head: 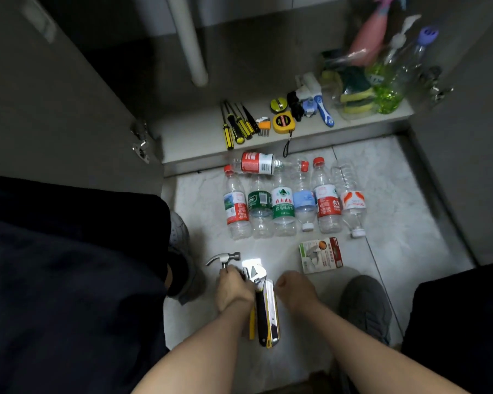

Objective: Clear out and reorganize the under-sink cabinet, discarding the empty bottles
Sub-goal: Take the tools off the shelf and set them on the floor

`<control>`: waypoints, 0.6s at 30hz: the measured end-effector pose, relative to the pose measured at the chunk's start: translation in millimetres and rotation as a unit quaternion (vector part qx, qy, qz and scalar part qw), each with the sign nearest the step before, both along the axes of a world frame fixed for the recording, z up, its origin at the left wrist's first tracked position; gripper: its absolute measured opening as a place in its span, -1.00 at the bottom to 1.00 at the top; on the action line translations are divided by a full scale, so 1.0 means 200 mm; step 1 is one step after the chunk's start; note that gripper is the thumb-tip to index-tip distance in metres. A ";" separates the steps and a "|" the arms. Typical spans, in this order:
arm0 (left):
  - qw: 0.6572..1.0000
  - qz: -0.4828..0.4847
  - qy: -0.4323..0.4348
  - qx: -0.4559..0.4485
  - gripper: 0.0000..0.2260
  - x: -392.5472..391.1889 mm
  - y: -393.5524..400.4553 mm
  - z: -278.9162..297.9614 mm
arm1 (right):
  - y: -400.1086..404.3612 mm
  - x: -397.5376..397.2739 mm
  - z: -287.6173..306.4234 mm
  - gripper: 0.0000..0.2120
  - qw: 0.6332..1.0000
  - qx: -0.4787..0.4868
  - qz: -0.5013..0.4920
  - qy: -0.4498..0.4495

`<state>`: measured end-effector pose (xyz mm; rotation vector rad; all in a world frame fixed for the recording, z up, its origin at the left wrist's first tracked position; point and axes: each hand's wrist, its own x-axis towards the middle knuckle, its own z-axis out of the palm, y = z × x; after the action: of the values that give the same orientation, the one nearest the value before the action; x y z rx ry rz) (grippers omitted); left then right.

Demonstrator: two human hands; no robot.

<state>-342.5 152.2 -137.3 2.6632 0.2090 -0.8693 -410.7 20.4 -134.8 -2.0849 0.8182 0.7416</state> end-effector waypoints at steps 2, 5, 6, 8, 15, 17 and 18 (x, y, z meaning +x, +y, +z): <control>1.000 -0.002 -0.022 0.002 -0.76 0.10 -0.05 0.06 | -0.06 0.09 0.07 -0.85 0.999 0.002 -0.021 -0.043; 0.998 -0.011 -0.060 -0.033 -0.74 0.28 -0.13 0.15 | -0.18 0.26 0.21 -0.82 0.996 -0.018 -0.034 -0.082; 0.996 -0.020 -0.073 -0.038 -0.73 0.35 -0.16 0.19 | -0.23 0.31 0.24 -0.82 0.995 -0.024 -0.036 -0.090; 0.993 -0.046 -0.104 -0.033 -0.73 0.51 -0.21 0.26 | -0.35 0.43 0.32 -0.81 0.993 -0.044 -0.035 -0.108; 0.977 -0.107 -0.182 -0.036 -0.80 1.04 -0.37 0.46 | -0.62 0.74 0.46 -0.84 0.986 -0.077 -0.015 -0.144; 0.968 -0.132 -0.210 -0.039 -0.78 1.17 -0.40 0.48 | -0.65 0.82 0.48 -0.82 0.986 -0.071 -0.009 -0.153; 0.965 -0.137 -0.220 -0.041 -0.78 1.24 -0.42 0.48 | -0.65 0.86 0.49 -0.80 0.985 -0.070 -0.002 -0.159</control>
<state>-95.3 68.2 -41.7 2.7600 -0.3003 -0.3261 -237.8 -110.5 -37.5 -2.2499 0.7118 0.3401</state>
